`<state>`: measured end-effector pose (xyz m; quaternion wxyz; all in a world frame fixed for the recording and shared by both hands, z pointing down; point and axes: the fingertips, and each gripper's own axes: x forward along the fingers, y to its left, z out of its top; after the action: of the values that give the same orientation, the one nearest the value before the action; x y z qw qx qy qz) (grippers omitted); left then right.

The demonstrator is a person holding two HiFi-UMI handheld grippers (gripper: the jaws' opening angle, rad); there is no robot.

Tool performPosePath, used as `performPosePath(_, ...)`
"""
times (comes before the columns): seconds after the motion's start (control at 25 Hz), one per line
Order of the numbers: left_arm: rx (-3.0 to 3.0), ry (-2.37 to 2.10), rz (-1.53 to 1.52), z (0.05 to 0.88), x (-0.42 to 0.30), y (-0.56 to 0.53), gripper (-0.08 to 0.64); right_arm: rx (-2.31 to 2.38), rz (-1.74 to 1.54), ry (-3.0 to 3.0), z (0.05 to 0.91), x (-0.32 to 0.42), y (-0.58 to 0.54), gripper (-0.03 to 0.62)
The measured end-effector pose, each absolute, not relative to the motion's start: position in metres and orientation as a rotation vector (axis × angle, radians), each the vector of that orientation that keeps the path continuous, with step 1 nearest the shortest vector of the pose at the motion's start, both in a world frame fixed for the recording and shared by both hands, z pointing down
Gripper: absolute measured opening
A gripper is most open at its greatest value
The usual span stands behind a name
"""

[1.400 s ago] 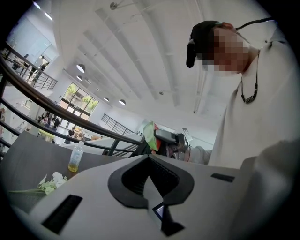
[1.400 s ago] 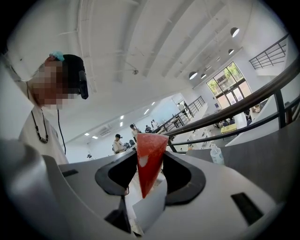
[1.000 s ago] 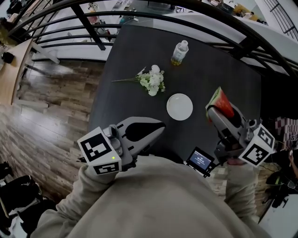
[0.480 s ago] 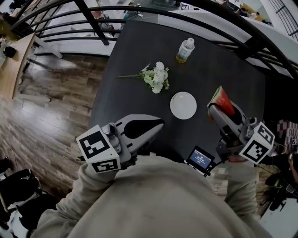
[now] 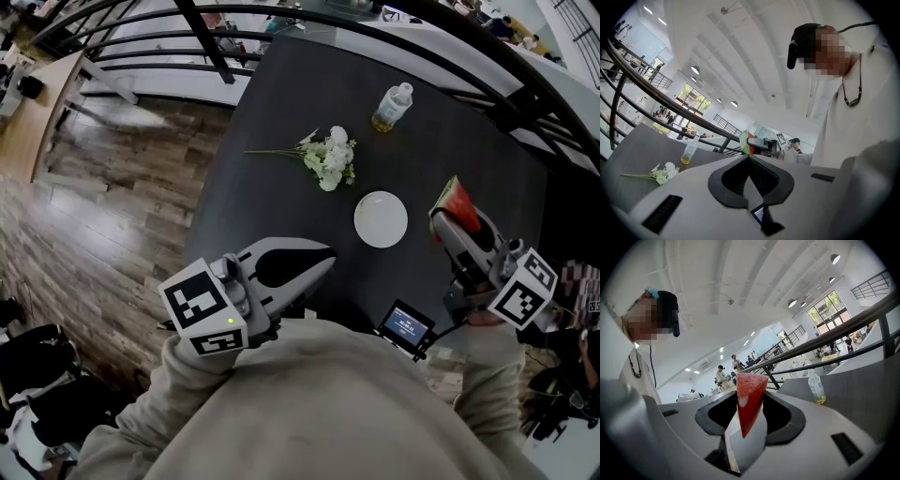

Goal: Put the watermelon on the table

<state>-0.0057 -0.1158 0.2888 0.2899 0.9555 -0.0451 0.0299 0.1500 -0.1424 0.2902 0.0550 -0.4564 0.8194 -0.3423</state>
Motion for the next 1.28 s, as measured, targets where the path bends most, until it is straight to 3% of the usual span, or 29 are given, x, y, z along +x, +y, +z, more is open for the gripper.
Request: performPosePath(1.28, 2.452, -0.269, 0.118, 0.323, -0.019, -0.102, 0.003, -1.287, -1.212, 2.594, 0.371, 0.135, -0.167, 0.186)
